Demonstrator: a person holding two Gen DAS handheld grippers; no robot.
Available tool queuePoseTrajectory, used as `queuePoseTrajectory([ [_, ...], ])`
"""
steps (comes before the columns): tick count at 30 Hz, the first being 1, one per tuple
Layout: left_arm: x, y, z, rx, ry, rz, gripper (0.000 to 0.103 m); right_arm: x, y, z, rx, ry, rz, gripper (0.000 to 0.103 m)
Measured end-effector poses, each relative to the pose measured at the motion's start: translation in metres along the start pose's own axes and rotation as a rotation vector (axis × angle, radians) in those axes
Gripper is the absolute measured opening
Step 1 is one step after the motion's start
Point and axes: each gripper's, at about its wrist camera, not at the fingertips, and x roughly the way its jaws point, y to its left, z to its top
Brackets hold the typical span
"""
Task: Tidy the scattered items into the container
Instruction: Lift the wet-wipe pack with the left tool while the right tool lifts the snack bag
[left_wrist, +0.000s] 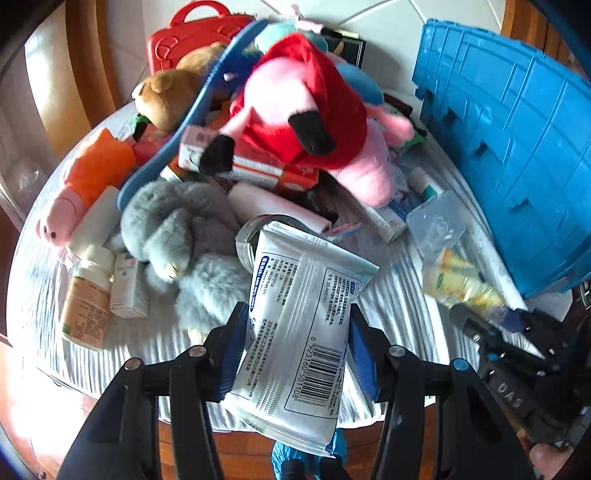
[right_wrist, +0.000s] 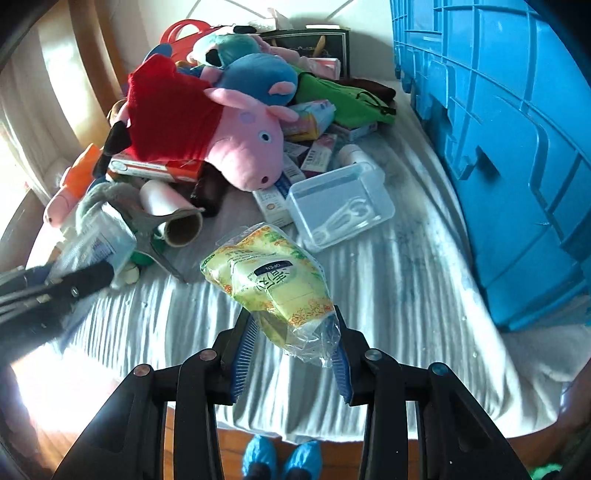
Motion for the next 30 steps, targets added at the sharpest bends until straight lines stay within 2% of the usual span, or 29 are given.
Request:
queuePoseTrajectory([
  [4,0.008,0.005,0.024,-0.004,-0.023,-0.02,0.051,0.013,0.003,0.003,0.011,0.015,0.004,0.037],
  [6,0.02,0.002,0.029,0.034,-0.001,0.023,0.051,0.018,0.006,0.004,0.02,0.026,0.0,0.037],
  [7,0.026,0.001,0.026,0.045,0.021,0.025,0.051,0.02,0.007,0.003,0.024,0.029,0.0,0.037],
  [11,0.021,0.001,0.002,0.019,0.045,-0.056,0.051,0.022,0.009,-0.001,0.021,0.044,0.006,0.037],
  [14,0.014,0.004,-0.004,0.011,0.048,-0.073,0.051,0.022,0.008,0.001,0.023,0.044,0.009,0.037],
  [19,-0.01,0.013,0.012,-0.005,-0.019,-0.084,0.051,0.016,0.012,0.013,0.026,0.01,0.024,0.037],
  [23,-0.03,0.015,0.027,0.002,-0.086,-0.063,0.051,0.005,0.017,0.024,0.02,-0.028,0.042,0.037],
  [30,-0.033,0.013,0.034,0.001,-0.08,-0.025,0.051,-0.021,0.029,0.046,-0.009,-0.103,0.059,0.037],
])
